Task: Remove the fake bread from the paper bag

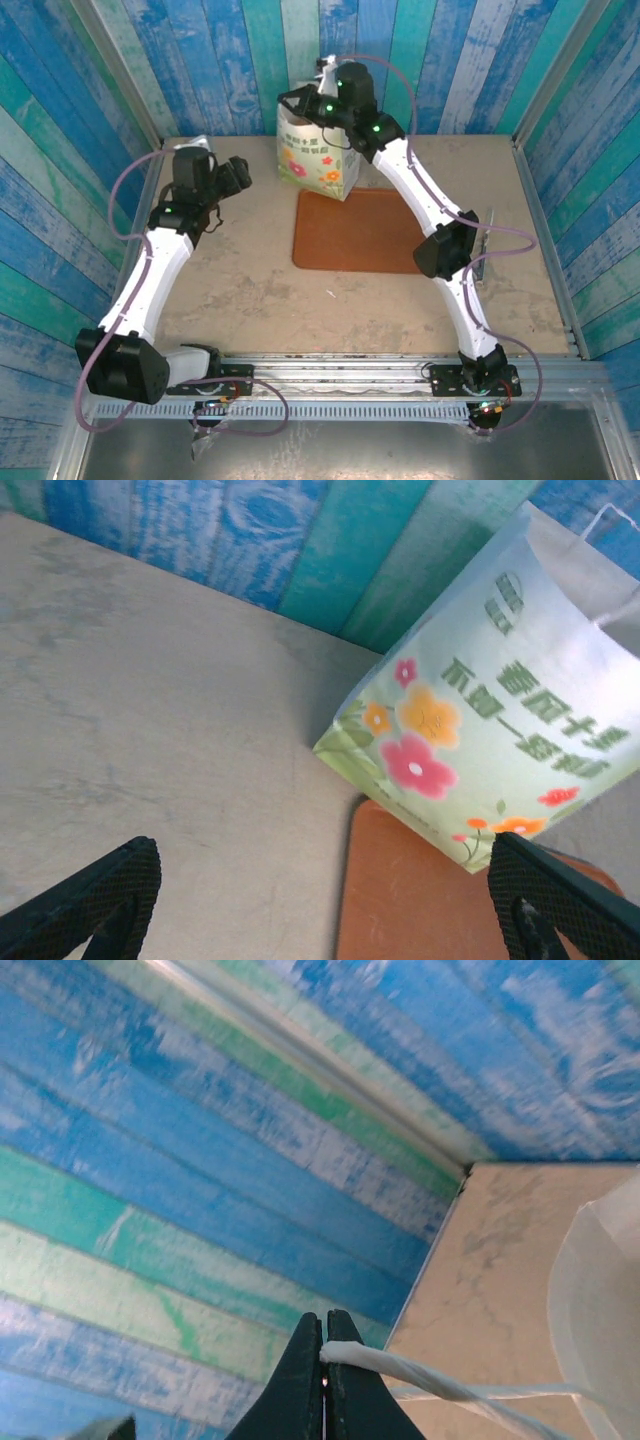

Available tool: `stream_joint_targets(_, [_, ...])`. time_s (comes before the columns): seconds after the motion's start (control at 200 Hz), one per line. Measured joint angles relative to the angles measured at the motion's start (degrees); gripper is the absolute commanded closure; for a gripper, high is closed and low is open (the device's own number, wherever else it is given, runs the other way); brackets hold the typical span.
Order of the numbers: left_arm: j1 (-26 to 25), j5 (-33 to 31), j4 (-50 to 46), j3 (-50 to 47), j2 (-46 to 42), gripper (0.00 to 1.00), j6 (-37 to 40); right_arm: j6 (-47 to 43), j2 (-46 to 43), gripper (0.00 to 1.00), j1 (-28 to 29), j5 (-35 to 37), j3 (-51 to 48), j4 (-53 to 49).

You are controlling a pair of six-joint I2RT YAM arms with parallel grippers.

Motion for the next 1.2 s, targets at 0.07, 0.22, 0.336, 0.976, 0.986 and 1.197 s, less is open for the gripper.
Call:
stream_joint_targets(0.07, [3.3, 0.7, -0.4, 0.0, -0.4, 0.10, -0.3, -0.3, 0.0, 0.99, 1.3, -2.1, 0.0, -0.7])
stream_joint_targets(0.22, [10.6, 3.3, -1.3, 0.5, -0.5, 0.08, -1.6, -1.4, 0.0, 0.99, 4.7, -7.7, 0.0, -2.2])
stream_joint_targets(0.336, [17.2, 7.8, -1.4, 0.7, -0.7, 0.06, -2.9, -2.8, -0.4, 0.99, 7.5, -12.7, -1.0, -3.2])
stream_joint_targets(0.976, [23.6, 23.3, -4.3, 15.2, 3.5, 0.02, 1.4, -21.6, -28.0, 0.95, 9.3, -22.0, -32.6, -16.4])
stream_joint_targets(0.986, [23.6, 23.1, -4.7, 15.3, 3.6, 0.02, 1.6, -21.6, -28.3, 0.95, 9.1, -22.0, -33.0, -16.4])
stream_joint_targets(1.197, [23.6, 16.4, -14.3, 15.5, 3.7, 0.06, 4.1, -21.8, -29.9, 0.94, 5.5, -20.7, -38.8, -15.8])
